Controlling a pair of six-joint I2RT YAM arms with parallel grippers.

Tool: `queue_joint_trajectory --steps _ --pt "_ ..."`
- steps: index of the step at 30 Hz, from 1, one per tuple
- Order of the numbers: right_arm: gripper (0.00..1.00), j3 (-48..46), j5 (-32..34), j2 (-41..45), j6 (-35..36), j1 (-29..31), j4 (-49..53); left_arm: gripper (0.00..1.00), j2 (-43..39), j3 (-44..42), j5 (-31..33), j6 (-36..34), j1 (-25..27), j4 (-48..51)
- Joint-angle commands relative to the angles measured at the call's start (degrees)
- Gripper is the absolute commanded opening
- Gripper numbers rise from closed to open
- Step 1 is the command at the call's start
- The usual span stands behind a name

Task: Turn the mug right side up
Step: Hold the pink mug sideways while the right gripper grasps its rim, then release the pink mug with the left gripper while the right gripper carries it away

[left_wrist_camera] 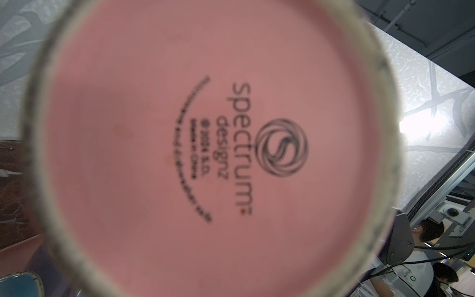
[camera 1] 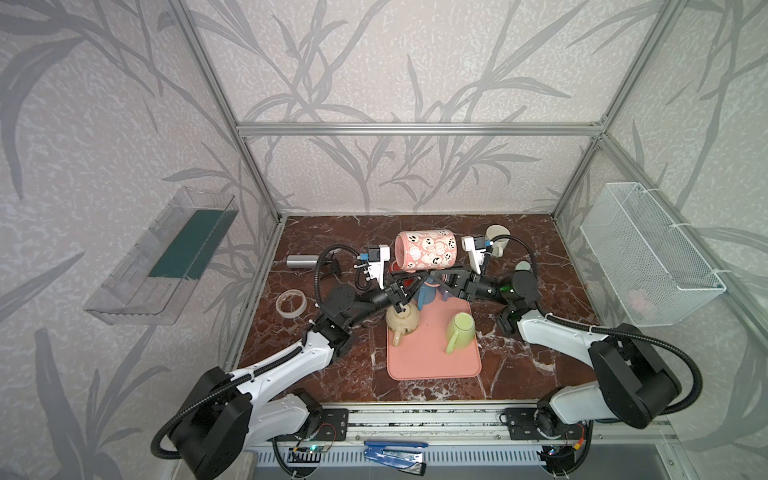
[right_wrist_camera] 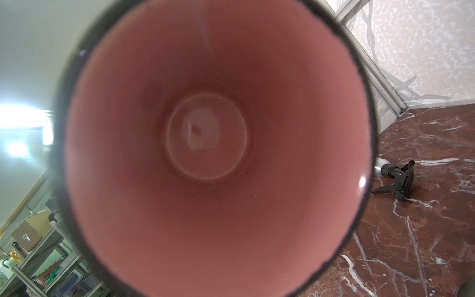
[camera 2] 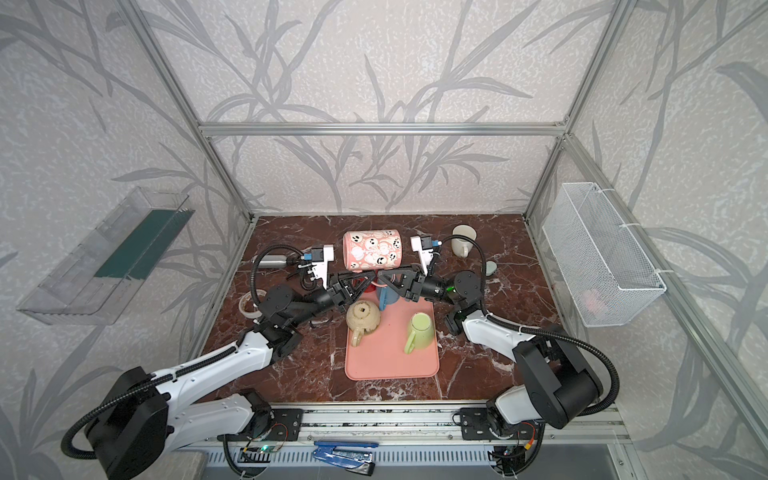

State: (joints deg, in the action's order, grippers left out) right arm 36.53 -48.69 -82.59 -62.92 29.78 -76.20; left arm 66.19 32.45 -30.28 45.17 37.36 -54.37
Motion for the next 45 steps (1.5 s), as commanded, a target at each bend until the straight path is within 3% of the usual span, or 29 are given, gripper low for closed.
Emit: queue_joint_trajectory --steps 1,5,10,17,22,34,39,45 --pt "0.18 2.7 2.0 0.5 0.5 0.3 -4.4 0.00 -0.7 -0.6 -2.5 -0.3 0.3 -4.3" --pt "0.00 2.4 2.5 0.8 0.5 0.3 -4.4 0.00 -0.6 -1.4 -2.4 -0.2 0.4 -4.2" --pt "0.00 0.8 3.3 0.8 0.6 0.3 -4.4 0.02 -2.2 -3.8 0.2 -0.9 0.6 -2.7" --pt "0.00 -1.2 3.8 1.6 1.7 0.3 -4.4 0.21 -4.8 -5.8 3.4 -3.5 0.6 2.2" --pt "0.00 -2.3 3.9 2.7 2.0 -0.1 -3.9 0.41 -5.3 -5.9 4.7 -4.2 0.6 5.4" --pt "0.00 -4.5 4.1 6.4 4.1 -2.0 0.0 0.60 -11.3 -5.2 9.6 -9.3 0.6 16.4" --pt "0.00 -5.3 4.4 6.4 2.5 -3.1 -1.4 0.82 -14.7 -4.4 12.5 -11.5 0.5 21.7" --pt "0.00 -6.0 4.8 7.2 2.1 -4.8 -0.9 0.97 -17.3 -3.4 14.6 -12.8 0.5 27.5"
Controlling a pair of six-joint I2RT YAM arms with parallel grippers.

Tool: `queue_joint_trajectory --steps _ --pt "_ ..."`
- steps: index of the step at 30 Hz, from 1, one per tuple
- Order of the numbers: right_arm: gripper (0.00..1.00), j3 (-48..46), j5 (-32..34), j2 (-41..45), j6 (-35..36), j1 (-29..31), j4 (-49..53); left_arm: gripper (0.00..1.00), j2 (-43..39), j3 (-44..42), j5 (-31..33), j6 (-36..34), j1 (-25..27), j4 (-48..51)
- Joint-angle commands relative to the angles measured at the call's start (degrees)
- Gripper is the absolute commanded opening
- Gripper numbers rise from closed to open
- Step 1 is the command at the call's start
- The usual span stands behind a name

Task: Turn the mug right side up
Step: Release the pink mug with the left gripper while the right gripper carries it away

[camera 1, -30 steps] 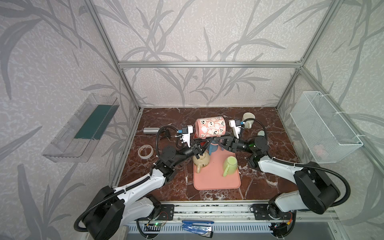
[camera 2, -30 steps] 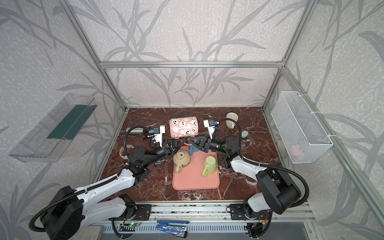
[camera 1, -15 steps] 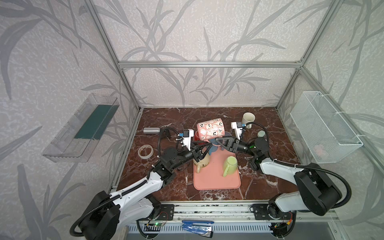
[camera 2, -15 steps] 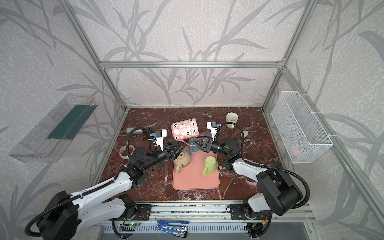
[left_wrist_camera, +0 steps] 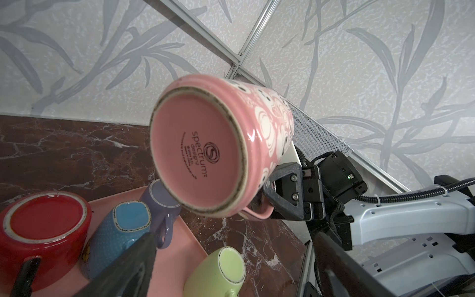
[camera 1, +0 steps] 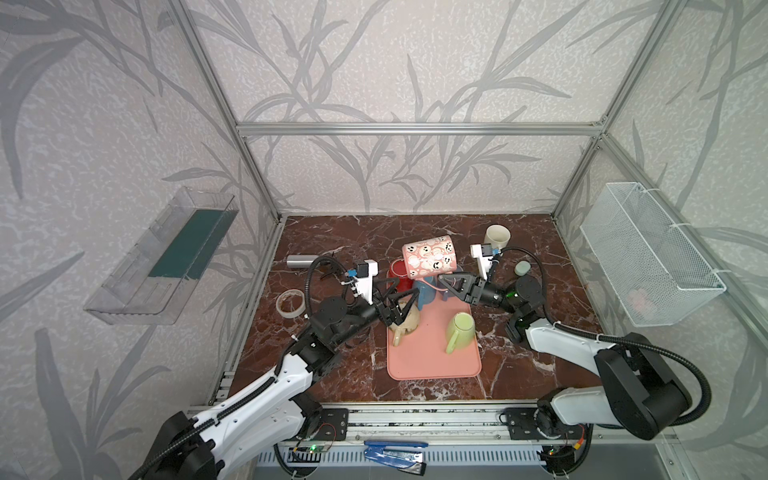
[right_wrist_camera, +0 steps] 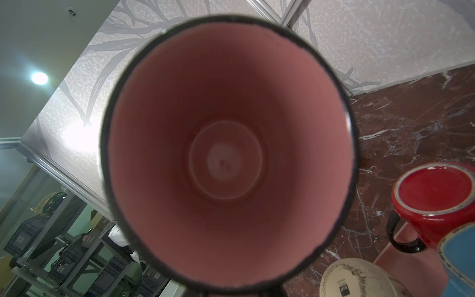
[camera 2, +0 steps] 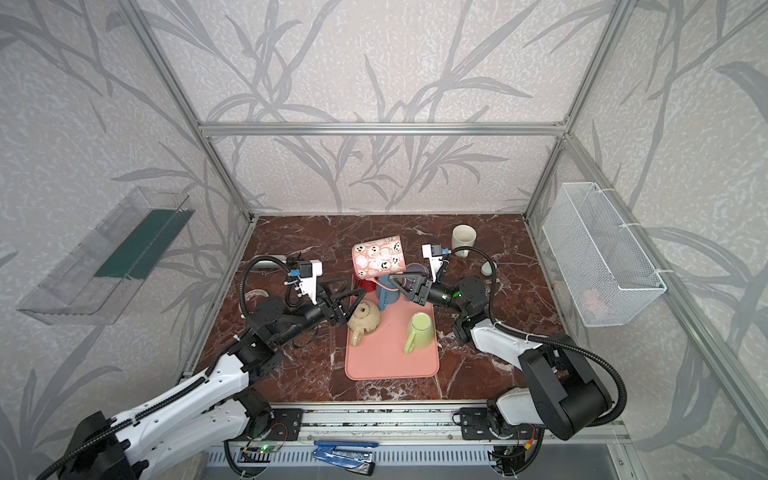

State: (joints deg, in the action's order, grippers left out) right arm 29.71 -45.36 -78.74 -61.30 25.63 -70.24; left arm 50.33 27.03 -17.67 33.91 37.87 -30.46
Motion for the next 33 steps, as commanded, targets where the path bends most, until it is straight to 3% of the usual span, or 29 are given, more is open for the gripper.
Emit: queue_joint_trajectory --steps 1,6,16,28,33 --pt "0.00 0.7 1.5 3.7 0.6 -0.8 -6.2 0.98 -1.8 2.2 2.3 -1.7 0.0 4.6" --pt "0.00 1.1 2.8 7.2 5.0 -1.7 2.3 0.99 -3.4 3.8 3.8 -2.6 0.0 11.0" --pt "0.00 8.1 17.9 18.8 27.4 -1.9 43.3 0.98 -7.0 9.1 11.4 -6.2 0.0 28.0" --pt "0.00 18.2 28.0 15.4 34.2 -2.4 61.2 1.00 -1.8 21.7 27.9 -10.3 0.0 58.2" --pt "0.00 22.5 31.6 12.7 37.7 -3.5 65.7 1.00 -0.6 26.0 28.0 -12.1 0.0 66.4"
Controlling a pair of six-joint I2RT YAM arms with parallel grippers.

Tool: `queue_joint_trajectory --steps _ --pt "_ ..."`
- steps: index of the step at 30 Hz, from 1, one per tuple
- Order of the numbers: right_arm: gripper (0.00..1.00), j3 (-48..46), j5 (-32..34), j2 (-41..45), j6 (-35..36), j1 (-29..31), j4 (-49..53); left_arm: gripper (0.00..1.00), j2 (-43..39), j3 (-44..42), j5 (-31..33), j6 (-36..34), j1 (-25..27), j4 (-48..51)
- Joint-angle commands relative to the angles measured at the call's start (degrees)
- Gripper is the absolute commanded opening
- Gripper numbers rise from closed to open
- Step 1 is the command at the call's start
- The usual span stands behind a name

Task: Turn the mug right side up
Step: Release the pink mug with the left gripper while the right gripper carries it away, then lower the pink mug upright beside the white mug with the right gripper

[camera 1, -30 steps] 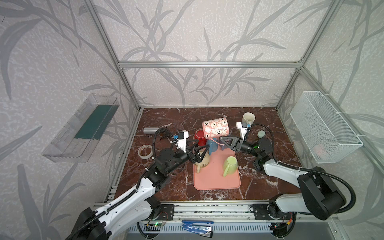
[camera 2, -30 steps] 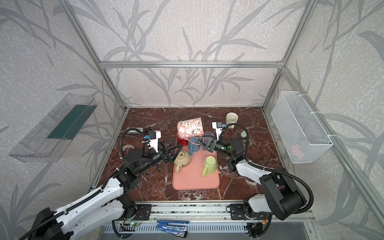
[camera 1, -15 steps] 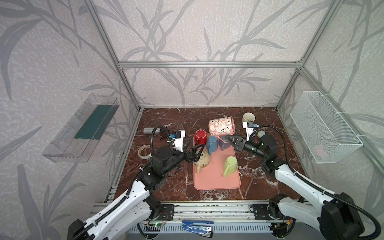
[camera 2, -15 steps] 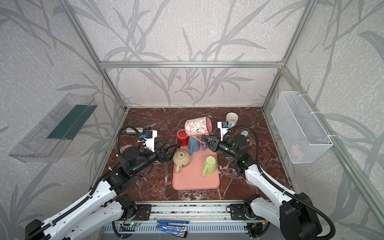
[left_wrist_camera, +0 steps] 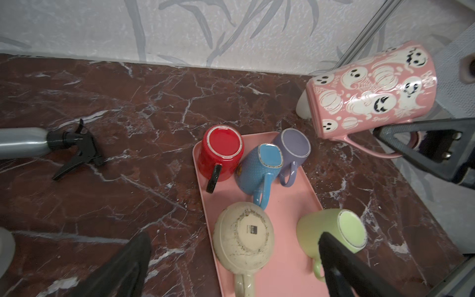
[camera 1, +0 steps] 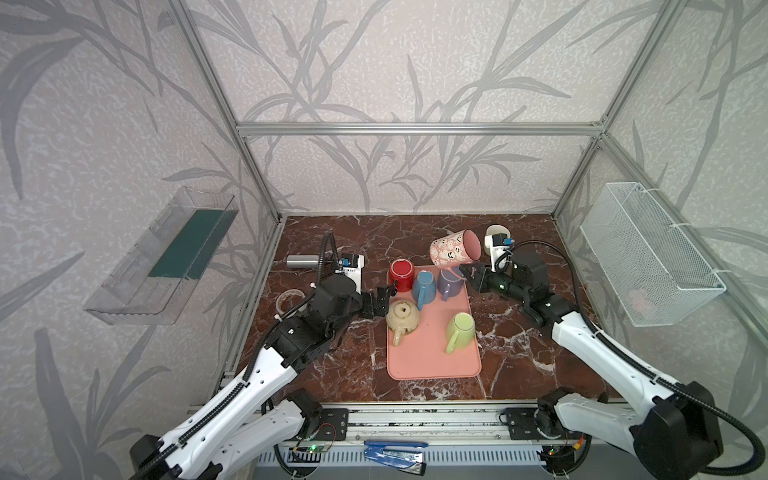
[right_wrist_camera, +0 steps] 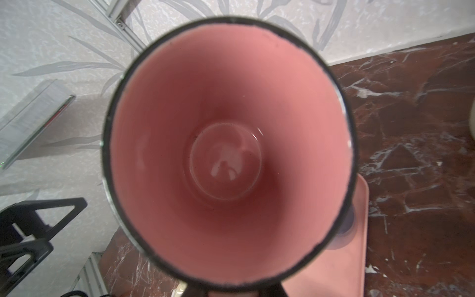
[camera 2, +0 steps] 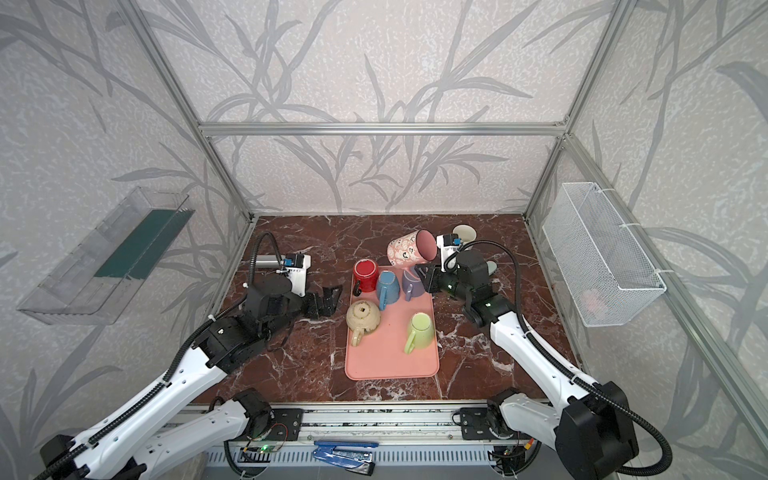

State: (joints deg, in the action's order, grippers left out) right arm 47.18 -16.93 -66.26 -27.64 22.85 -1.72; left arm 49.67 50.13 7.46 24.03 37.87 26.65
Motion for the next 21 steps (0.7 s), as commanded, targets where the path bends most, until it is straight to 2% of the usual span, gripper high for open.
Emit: queue_joint_trajectory --steps 1,9,15,21 --pt "0.00 5.8 3.8 -0.4 4.6 -1.1 -2.2 0.99 0.2 3.6 2.9 -2.8 0.0 10.7" --pt "0.00 12.2 8.0 -6.1 8.7 -2.0 1.7 1.00 -0.1 7.7 3.6 -7.1 0.0 17.5" --pt "0.00 16.1 10.7 -10.9 11.0 -2.3 2.9 1.00 -1.4 6.1 5.8 -9.0 0.0 18.1" --pt "0.00 20.6 13.6 -16.6 12.9 -2.4 4.6 0.99 -2.2 3.2 4.2 -9.4 0.0 15.9"
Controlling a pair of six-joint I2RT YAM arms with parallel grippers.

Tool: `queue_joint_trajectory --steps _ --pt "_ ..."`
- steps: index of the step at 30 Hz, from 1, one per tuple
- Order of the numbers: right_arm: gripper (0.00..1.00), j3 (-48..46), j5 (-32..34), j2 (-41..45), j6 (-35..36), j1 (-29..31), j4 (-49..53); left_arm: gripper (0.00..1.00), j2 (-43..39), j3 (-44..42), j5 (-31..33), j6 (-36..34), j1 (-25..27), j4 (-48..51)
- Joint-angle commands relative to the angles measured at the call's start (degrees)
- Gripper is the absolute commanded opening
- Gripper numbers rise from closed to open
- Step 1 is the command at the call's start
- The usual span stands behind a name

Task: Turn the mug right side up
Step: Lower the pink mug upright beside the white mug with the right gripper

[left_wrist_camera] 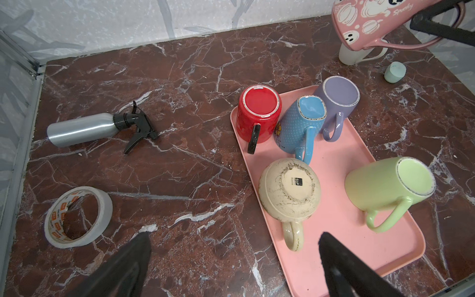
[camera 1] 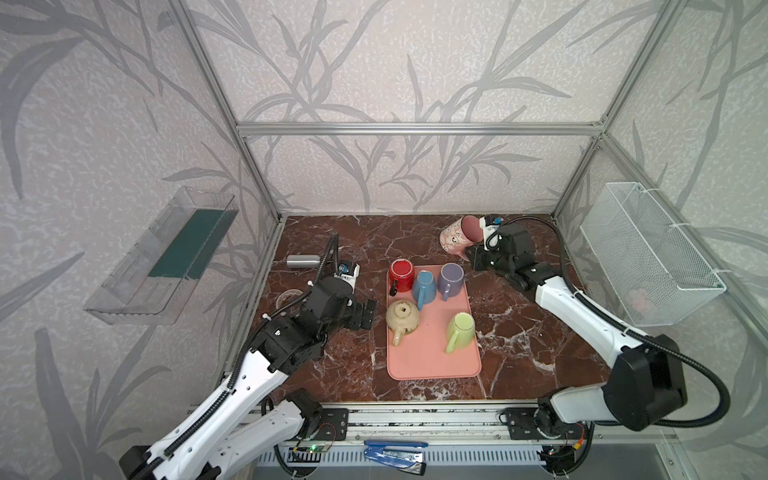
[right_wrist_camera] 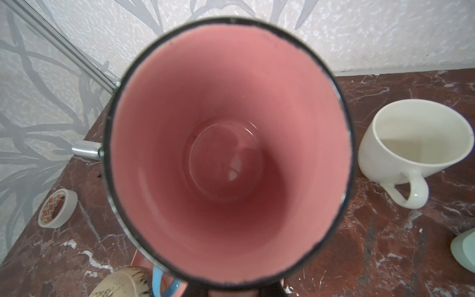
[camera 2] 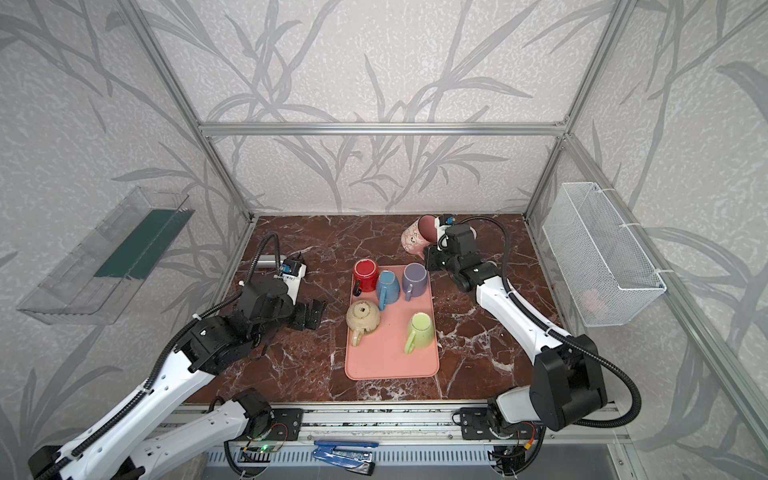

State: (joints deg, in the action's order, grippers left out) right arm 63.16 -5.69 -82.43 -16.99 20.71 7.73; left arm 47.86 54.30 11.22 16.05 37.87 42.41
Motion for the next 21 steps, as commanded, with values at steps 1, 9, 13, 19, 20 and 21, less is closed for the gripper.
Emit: queue_joint_trajectory --steps 1,9,13,19,20,21 --pt "0.00 5.5 2.9 -1.7 2.6 -0.3 -4.4 1.00 -0.3 -1.2 0.4 -1.5 0.0 0.3" --pt "0.00 14.8 11.3 -11.7 5.3 -0.3 1.2 0.99 -0.1 -2.4 0.0 -1.4 -0.1 0.3" --pt "0.00 19.2 13.5 -16.3 6.5 -0.5 4.1 1.00 0.3 -2.4 0.0 -1.8 -0.2 0.6" --pt "0.00 22.4 16.0 -20.8 6.7 -0.8 5.9 0.99 0.3 -2.4 0.7 -2.1 -0.2 1.1" --pt "0.00 22.7 16.4 -21.3 6.5 -0.9 6.2 1.00 0.3 -2.4 0.8 -2.1 -0.2 1.2" --pt "0.00 23.2 16.6 -21.9 6.3 -1.0 6.7 1.00 0.3 -2.4 0.8 -2.2 -0.2 1.2"
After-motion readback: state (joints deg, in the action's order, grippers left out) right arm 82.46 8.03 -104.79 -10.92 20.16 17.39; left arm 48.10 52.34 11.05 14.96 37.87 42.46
